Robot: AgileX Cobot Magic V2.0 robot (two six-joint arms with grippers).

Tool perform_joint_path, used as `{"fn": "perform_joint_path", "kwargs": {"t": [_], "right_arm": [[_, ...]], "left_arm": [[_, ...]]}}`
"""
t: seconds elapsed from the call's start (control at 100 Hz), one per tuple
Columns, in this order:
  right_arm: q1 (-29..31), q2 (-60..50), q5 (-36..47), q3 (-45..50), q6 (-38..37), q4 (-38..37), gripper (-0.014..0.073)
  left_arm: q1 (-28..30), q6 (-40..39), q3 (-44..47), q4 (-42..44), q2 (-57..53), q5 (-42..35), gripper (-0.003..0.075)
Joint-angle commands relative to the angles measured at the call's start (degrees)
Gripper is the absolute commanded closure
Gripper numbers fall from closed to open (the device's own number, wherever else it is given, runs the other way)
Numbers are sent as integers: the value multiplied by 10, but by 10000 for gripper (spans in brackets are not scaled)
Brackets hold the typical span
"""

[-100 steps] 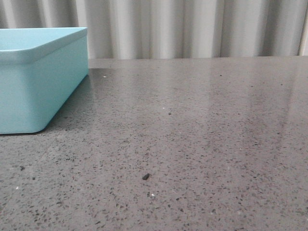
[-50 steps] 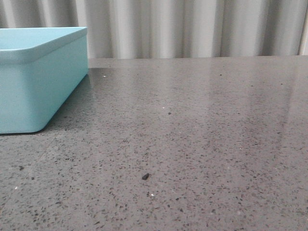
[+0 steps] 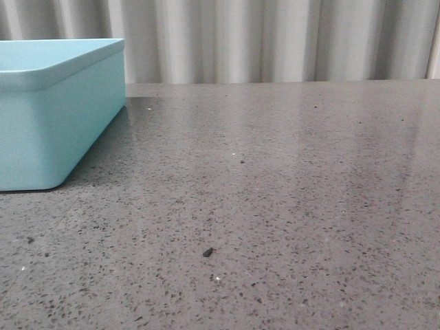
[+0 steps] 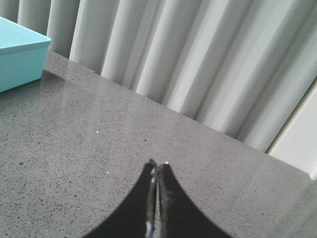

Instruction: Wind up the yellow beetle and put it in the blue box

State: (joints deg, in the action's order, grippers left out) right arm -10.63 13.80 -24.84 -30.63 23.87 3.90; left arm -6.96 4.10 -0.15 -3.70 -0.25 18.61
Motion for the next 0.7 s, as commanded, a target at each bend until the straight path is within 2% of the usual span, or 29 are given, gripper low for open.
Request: {"fn": "perform_joint_path", "kwargs": {"t": [0.0, 0.69], "right_arm": [[-1, 4, 37, -15, 3, 2, 635], [-1, 4, 36, -15, 3, -52, 635]], "left_arm": [[2, -4, 16, -1, -14, -31, 741], [2, -4, 16, -1, -14, -31, 741]]}}
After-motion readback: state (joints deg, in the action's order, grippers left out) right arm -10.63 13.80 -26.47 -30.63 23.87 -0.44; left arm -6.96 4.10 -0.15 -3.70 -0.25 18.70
